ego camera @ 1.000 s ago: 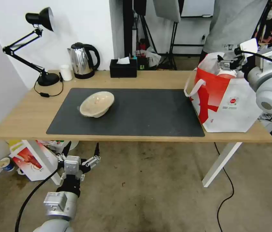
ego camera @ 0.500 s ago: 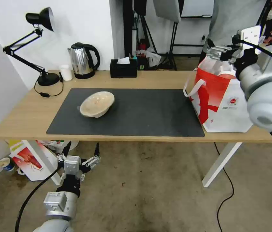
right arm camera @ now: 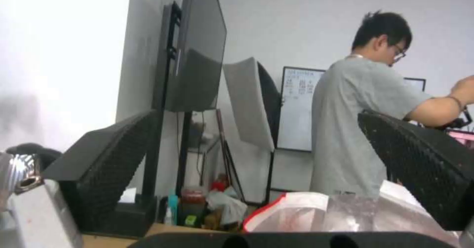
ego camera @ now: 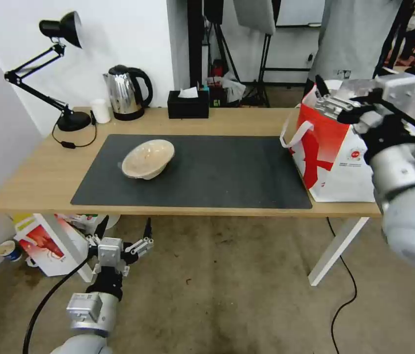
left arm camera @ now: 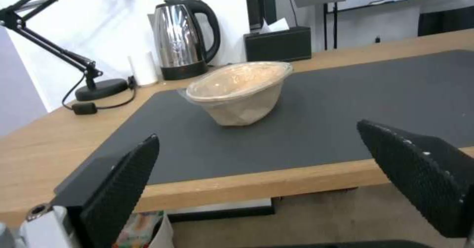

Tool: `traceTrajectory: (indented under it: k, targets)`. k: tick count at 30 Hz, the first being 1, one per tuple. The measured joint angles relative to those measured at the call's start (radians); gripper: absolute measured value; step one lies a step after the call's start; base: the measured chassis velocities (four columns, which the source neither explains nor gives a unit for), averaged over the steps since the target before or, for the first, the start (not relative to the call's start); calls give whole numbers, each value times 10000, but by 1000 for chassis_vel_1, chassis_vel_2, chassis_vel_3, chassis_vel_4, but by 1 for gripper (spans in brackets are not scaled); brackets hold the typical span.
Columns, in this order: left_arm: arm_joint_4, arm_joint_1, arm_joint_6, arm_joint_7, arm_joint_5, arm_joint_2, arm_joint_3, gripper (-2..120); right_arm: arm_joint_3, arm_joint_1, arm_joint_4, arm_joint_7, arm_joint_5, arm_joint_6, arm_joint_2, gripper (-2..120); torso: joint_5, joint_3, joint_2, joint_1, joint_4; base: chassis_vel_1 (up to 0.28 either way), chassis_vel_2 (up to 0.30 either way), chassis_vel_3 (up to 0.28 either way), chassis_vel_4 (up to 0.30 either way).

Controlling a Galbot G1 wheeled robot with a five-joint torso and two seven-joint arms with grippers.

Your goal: Pick up the trash from the table and place it into the takeout bag.

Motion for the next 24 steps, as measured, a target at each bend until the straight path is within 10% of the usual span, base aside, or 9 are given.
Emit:
traceTrajectory:
  k: [12, 24]
  targets:
    - [0, 0, 0, 0, 0, 2, 0, 100, 274, -3316, 110, -1205, -3820, 2655, 3056, 100, -2, 0, 1, 0, 0, 0, 0, 0, 0]
    - [0, 0, 0, 0, 0, 1, 0, 100, -2396, -4729, -104, -1369, -6648, 4691, 4800, 100, -2, 1, 1, 0, -1, 0, 0, 0, 0]
